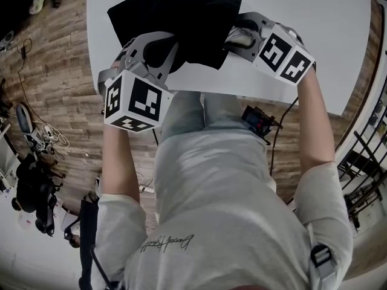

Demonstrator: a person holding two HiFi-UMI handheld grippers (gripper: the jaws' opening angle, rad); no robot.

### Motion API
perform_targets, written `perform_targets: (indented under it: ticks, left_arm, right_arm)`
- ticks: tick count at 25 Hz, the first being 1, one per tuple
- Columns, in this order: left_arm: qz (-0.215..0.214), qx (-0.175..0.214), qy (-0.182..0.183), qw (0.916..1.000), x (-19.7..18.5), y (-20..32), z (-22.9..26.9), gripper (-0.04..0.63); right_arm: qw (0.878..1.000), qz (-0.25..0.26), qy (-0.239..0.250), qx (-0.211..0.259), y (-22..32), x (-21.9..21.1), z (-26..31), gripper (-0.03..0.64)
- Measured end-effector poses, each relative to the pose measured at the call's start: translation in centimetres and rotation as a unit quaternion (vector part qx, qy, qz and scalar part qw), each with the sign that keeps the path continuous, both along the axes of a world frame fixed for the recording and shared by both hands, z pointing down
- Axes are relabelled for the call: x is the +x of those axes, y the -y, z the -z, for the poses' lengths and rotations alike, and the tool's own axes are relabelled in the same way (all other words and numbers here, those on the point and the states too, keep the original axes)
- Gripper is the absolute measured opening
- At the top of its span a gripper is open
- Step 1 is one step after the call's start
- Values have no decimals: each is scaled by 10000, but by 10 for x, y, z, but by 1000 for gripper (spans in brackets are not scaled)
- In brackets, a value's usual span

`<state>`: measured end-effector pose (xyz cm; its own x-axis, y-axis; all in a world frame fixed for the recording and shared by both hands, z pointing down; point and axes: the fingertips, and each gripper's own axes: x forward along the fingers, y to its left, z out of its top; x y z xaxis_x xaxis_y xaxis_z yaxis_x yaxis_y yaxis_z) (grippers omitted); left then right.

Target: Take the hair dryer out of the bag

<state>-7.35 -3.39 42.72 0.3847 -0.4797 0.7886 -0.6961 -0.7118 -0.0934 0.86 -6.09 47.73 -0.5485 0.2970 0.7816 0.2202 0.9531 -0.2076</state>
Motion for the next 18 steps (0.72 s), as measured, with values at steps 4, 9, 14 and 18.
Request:
perform_targets:
  ticks: [4, 9, 14, 18]
  left_arm:
    - [-5, -9, -12, 10000, 0, 0, 0, 20]
    - [-4, -14, 19, 10000, -2, 0, 2, 20]
    - [45, -3, 50, 10000, -5, 0, 3, 20]
    - [71, 7, 88, 9999, -9, 1, 2, 20]
  right_arm:
    - [10000, -65, -5, -3, 2, 4, 2, 216]
    - [9998, -168, 10, 43, 8, 7, 6, 216]
    - [9997, -212, 27, 114, 12, 9, 9, 216]
    - [9996, -232, 38, 146, 14, 10, 10, 216]
